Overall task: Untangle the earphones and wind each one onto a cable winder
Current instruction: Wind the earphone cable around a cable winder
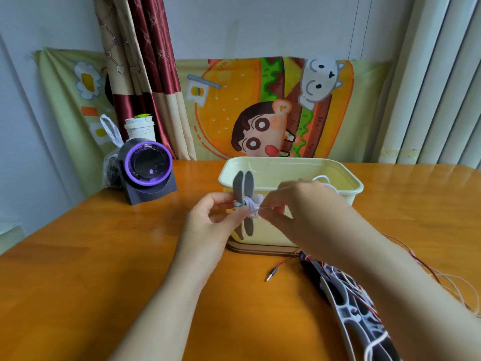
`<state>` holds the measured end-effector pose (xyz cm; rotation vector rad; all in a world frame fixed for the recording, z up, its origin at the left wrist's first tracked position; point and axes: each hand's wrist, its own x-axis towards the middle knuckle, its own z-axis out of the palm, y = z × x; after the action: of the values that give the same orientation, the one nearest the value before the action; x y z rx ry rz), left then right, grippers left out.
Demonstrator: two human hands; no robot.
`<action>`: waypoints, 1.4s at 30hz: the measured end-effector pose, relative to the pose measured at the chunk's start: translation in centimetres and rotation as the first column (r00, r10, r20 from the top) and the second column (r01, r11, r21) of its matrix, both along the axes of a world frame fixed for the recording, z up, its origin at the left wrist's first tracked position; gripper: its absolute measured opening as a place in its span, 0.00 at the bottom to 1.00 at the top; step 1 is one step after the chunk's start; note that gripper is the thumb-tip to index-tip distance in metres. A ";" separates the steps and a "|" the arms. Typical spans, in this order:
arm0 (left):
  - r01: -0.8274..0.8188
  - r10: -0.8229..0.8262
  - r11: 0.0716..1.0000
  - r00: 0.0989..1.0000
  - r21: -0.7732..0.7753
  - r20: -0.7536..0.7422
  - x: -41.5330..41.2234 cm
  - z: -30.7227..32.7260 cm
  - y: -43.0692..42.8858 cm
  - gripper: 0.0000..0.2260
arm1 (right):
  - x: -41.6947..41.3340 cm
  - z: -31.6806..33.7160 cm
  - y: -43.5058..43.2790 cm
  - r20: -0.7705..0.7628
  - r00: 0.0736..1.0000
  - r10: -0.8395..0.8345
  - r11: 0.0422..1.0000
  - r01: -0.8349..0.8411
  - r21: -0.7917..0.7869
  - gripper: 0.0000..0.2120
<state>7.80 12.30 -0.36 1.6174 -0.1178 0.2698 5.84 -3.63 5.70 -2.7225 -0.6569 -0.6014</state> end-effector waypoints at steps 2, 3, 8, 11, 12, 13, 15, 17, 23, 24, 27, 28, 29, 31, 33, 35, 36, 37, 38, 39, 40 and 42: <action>0.067 -0.067 0.996 0.998 0.064 -0.004 -0.1 0.1 -0.2 0.10 | 0.1 0.5 -0.4 0.045 0.999 0.012 0.999 -0.014 0.033 0.08; 0.103 -0.102 0.991 0.995 0.089 -0.013 -0.2 0.2 -0.2 0.08 | 0.2 0.7 -0.7 0.061 0.998 0.026 0.998 -0.029 0.059 0.06; 0.323 -0.319 0.938 0.947 0.126 -0.046 -0.6 0.8 0.5 0.13 | 1.1 0.9 -2.3 0.080 0.993 0.090 0.990 -0.098 0.104 0.05; 0.405 -0.402 0.905 0.914 0.131 -0.051 -0.8 1.1 1.0 0.16 | 1.4 1.1 -2.8 0.015 0.986 0.167 0.965 -0.166 0.201 0.08; 0.425 -0.420 0.895 0.905 0.136 -0.062 -0.7 1.1 1.3 0.16 | 1.4 1.1 -3.0 -0.026 0.980 0.197 0.951 -0.185 0.248 0.10; 0.445 -0.439 0.885 0.895 0.138 -0.075 -0.7 1.1 1.5 0.16 | 1.4 1.1 -3.2 -0.070 0.969 0.236 0.933 -0.206 0.294 0.12; 0.492 -0.482 0.861 0.870 0.130 -0.101 -0.7 1.0 1.8 0.13 | 1.5 1.1 -3.4 -0.152 0.930 0.336 0.888 -0.259 0.380 0.13; 0.552 -0.543 0.829 0.833 0.089 -0.102 -0.6 0.9 2.0 0.11 | 1.8 1.0 -3.7 -0.207 0.875 0.437 0.823 -0.297 0.485 0.12; 0.708 -0.731 0.660 0.682 -0.249 0.002 -0.8 0.7 1.4 0.17 | 3.0 -1.1 -3.3 -0.276 0.742 0.611 0.593 -0.197 0.781 0.11; 0.715 -0.742 0.631 0.669 -0.302 0.034 -0.8 0.7 1.3 0.17 | 3.2 -1.7 -2.6 -0.275 0.766 0.581 0.592 -0.166 0.789 0.10; 0.657 -0.695 0.599 0.711 -0.458 0.111 -0.5 0.8 1.1 0.22 | 2.9 -3.0 -0.1 -0.267 0.838 0.475 0.597 -0.084 0.798 0.12; 0.600 -0.649 0.611 0.753 -0.516 0.106 -0.2 0.7 1.2 0.26 | 2.7 -3.3 0.4 -0.273 0.859 0.434 0.610 -0.057 0.790 0.13; 0.529 -0.591 0.632 0.802 -0.566 0.089 0.1 0.7 1.4 0.29 | 2.6 -3.4 0.8 -0.280 0.877 0.391 0.637 -0.038 0.770 0.15; 0.418 -0.485 0.670 0.872 -0.614 0.065 0.4 0.6 1.5 0.33 | 2.6 -3.5 1.0 -0.315 0.887 0.337 0.707 -0.018 0.707 0.15; 0.336 -0.405 0.681 0.913 -0.651 0.047 0.5 0.8 1.6 0.24 | 2.6 -3.6 0.7 -0.396 0.857 0.330 0.776 -0.007 0.631 0.11; 0.250 -0.323 0.684 0.946 -0.686 0.023 0.3 1.3 1.7 0.14 | 2.4 -3.4 0.3 -0.514 0.798 0.316 0.859 -0.010 0.513 0.08; 0.218 -0.290 0.680 0.957 -0.700 0.017 0.3 1.4 1.9 0.12 | 2.3 -3.3 0.1 -0.560 0.777 0.289 0.899 -0.020 0.437 0.08; 0.188 -0.256 0.677 0.967 -0.711 0.011 0.5 1.4 2.1 0.12 | 2.1 -3.2 -0.1 -0.589 0.766 0.258 0.930 -0.031 0.367 0.08; 0.153 -0.220 0.679 0.976 -0.718 0.000 0.6 1.3 2.2 0.12 | 2.0 -3.0 -0.2 -0.602 0.764 0.232 0.949 -0.042 0.313 0.07; 0.111 -0.180 0.685 0.984 -0.720 -0.019 0.8 1.2 2.4 0.11 | 1.8 -2.7 -0.2 -0.601 0.771 0.213 0.959 -0.047 0.281 0.08; 0.063 -0.138 0.691 0.989 -0.720 -0.046 0.9 1.0 2.5 0.10 | 1.7 -2.4 -0.1 -0.586 0.785 0.200 0.963 -0.048 0.264 0.09; -0.040 -0.058 0.695 0.992 -0.717 -0.112 1.3 0.5 2.6 0.06 | 1.4 -1.8 -0.2 -0.538 0.825 0.170 0.971 -0.048 0.233 0.10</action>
<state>9.14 14.93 0.15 0.8323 0.0788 0.1691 7.27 -3.81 3.87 -2.4494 -0.5496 0.1569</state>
